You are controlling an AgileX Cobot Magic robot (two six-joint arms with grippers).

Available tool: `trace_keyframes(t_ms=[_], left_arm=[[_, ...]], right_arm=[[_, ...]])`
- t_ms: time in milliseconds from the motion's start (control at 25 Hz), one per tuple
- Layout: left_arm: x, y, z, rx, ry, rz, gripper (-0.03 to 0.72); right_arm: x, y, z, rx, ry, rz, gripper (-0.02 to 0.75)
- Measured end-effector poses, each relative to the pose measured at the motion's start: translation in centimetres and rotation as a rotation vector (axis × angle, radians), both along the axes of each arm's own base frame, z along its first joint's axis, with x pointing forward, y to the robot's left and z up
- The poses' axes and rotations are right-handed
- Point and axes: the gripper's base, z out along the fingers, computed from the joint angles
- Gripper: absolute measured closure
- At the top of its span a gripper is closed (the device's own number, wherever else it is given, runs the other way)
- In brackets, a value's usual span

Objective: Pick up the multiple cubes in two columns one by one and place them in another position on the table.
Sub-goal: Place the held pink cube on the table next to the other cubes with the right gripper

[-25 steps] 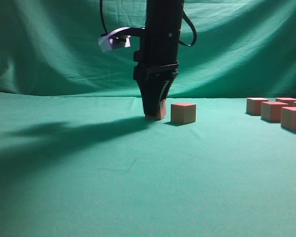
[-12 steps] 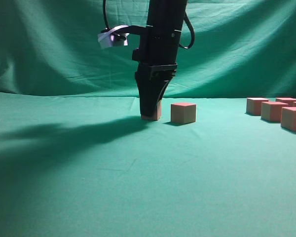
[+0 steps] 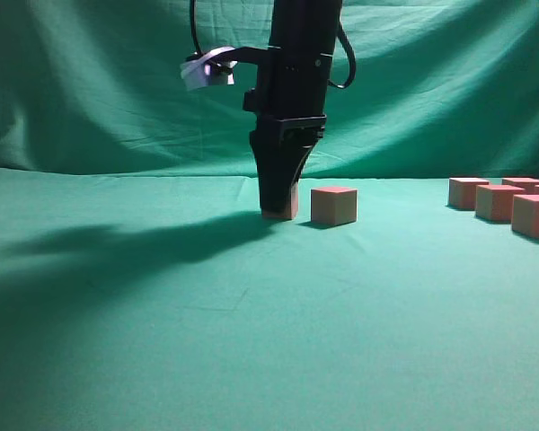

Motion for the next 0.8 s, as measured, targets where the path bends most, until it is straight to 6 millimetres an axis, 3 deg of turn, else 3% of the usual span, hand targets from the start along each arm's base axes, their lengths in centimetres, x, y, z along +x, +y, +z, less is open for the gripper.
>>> trace_keyframes(t_ms=[560, 800], left_arm=[[0.0, 0.0, 0.0, 0.0, 0.0, 0.0, 0.688], [0.0, 0.0, 0.0, 0.0, 0.0, 0.0, 0.688]], right_arm=[[0.15, -0.17, 0.04, -0.021, -0.018, 0.008, 0.456], [0.23, -0.26, 0.04, -0.024, -0.021, -0.018, 0.21]])
